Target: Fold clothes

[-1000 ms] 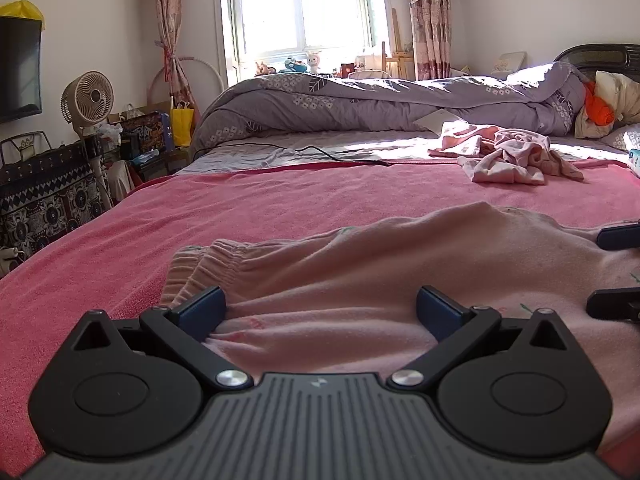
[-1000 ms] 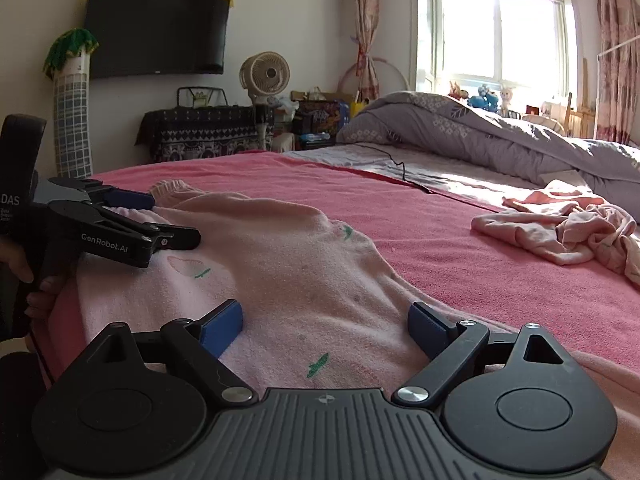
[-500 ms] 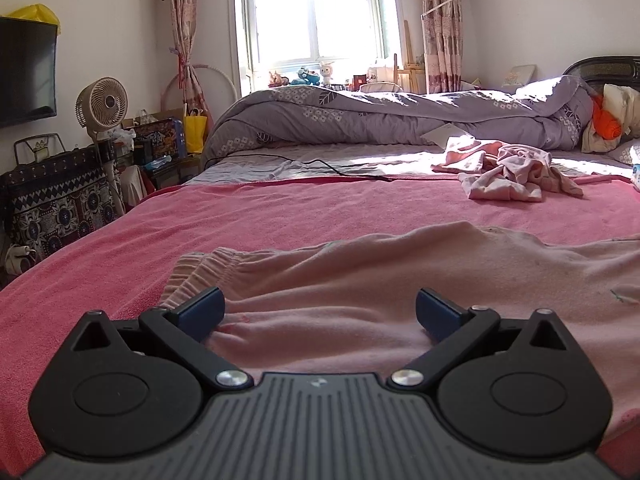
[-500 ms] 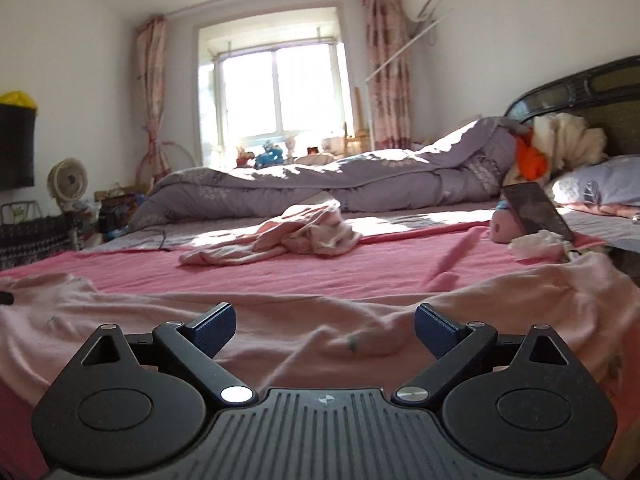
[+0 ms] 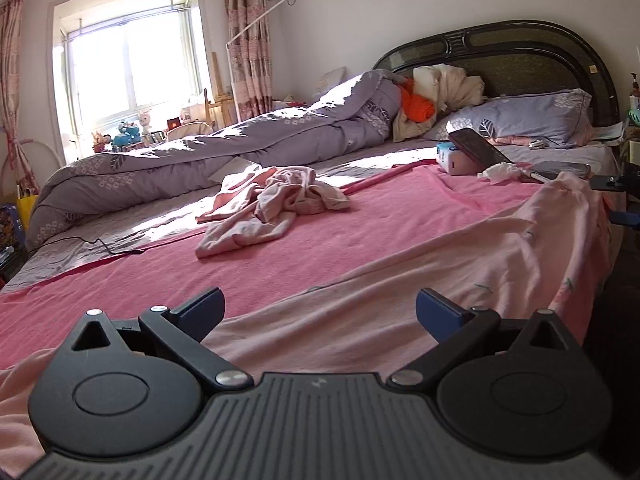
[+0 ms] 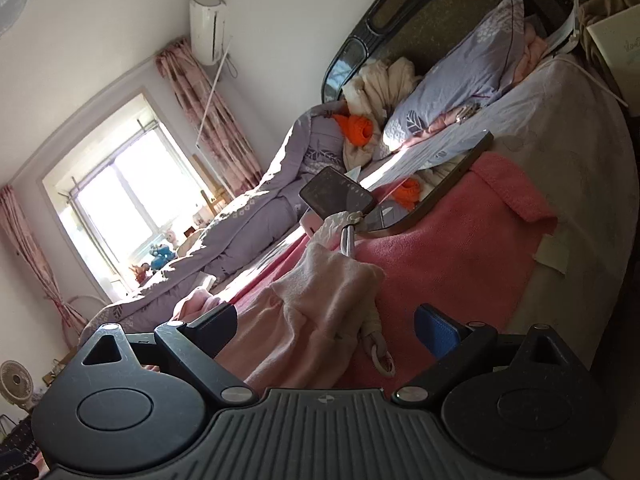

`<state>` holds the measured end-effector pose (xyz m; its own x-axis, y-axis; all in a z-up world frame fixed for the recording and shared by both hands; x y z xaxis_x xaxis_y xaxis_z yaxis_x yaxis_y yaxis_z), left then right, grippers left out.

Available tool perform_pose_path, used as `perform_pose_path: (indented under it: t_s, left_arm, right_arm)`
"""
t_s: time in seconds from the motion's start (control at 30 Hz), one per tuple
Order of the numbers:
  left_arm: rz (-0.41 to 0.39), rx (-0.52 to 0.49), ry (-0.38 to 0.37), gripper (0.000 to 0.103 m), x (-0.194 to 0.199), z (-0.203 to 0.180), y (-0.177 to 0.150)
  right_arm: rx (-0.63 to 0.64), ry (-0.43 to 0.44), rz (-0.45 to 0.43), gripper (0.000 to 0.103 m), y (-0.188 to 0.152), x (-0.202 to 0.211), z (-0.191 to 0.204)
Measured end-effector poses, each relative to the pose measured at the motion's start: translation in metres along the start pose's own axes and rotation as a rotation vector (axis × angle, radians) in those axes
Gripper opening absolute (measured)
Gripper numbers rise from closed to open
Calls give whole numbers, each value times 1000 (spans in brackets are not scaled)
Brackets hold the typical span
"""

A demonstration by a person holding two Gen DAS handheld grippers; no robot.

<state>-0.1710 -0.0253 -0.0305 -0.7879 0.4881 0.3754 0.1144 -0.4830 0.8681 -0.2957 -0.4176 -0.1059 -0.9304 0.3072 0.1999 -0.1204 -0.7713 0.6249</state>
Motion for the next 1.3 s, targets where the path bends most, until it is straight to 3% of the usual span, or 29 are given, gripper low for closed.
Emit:
perform_pose_path:
  t_s: [0.17,0.23,0.33,0.37,0.43,0.5,0.63,0.8,0.93,1.13,1.2,1.3]
  left_arm:
    - [80,-56,-91,103,-33,-47,-7]
    - [93,-51,-84,103,-36,-51,-11]
    - [84,-27,-74,103,-30,-48,-10]
    - [81,-18,-70,103,-28,-48,-10]
    - [74,-2,-63,103,-25,-46,-10]
    - [106,-3,-68,103,-27,-46,-15]
    - [81,-12,-69,103,-23,-47,-15]
    - [32,60,-22,103,-1,-19,-19]
    - [67,171,29,103,7,14,-38]
    - [61,239,44,103,17,31,-53]
    - [67,220,50,103,15,29,-53]
    - [76,191,60,103,12,25,-52]
  right_arm:
    - [-38,50,9,85,6,-17,-5]
    - [-24,48,18,81,6,-27,-2]
    - [-17,14,25,66,5,-38,-2]
    - [-21,15,21,52,6,-35,0]
    - [-20,20,17,44,10,-29,4]
    - [35,3,5,43,10,-22,12]
    - [167,-37,-50,40,9,-6,39]
    - [429,-62,-148,38,-5,15,85]
    - [657,-59,-137,41,-38,8,117]
    - [643,-131,-75,50,-63,-13,112]
    - [588,-159,-67,51,-57,-16,102]
    - [398,-138,-13,49,-39,-20,80]
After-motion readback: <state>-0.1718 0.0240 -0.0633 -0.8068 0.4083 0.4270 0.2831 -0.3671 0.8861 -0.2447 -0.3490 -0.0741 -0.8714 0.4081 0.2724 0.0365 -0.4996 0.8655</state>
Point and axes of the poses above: each gripper's, at about its wrist camera, not at the fingertips, and x roughly against the way its jaws point, z to its left, y to its top, the point moved 6 cm from there along -x, roughly the way its jaws point, and after that the axes turned 10 degrees about -x, right-handed, at the moved point
